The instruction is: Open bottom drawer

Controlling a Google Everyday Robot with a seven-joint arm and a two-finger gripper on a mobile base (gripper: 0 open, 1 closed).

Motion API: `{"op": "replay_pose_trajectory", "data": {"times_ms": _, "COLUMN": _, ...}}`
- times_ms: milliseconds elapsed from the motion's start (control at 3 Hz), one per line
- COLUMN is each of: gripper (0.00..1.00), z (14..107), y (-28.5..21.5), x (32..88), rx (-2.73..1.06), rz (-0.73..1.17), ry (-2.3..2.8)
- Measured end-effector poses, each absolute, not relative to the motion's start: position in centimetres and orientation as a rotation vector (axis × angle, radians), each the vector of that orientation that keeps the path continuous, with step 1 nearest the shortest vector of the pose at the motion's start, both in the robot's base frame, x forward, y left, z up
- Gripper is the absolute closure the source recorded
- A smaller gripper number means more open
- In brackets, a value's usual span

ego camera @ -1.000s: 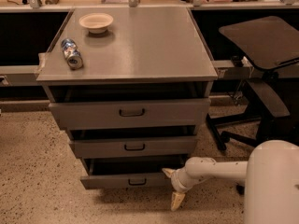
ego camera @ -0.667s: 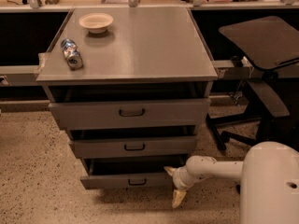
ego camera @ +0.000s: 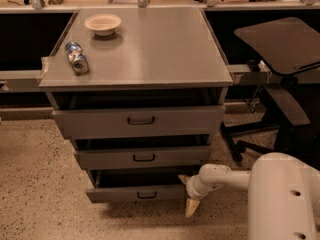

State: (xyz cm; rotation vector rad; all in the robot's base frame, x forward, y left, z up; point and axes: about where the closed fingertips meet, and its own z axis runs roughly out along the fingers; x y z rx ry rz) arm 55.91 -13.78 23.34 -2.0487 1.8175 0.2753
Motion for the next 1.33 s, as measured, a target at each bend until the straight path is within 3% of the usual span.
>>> {"op": "replay_pose_trajectory", "data": {"times_ms": 667, "gripper": 0.02, "z": 19.0, "y": -15.2, "x": 57.8, "rx": -2.05, "rz": 0.299, "ry": 1.901}}
{"op": "replay_pose_trajectory", "data": {"times_ms": 1000, "gripper": 0.12, "z": 18.1, "y": -15.4, "x": 57.4, "rx": -2.054, "rz": 0.318, "ry": 1.916}}
{"op": "replay_pose_trajectory", "data": {"times_ms": 1333, "gripper": 0.12, "z": 18.1, "y": -14.5, "x": 55.9, "rx": -2.087, "rz": 0.345, "ry": 1.906}}
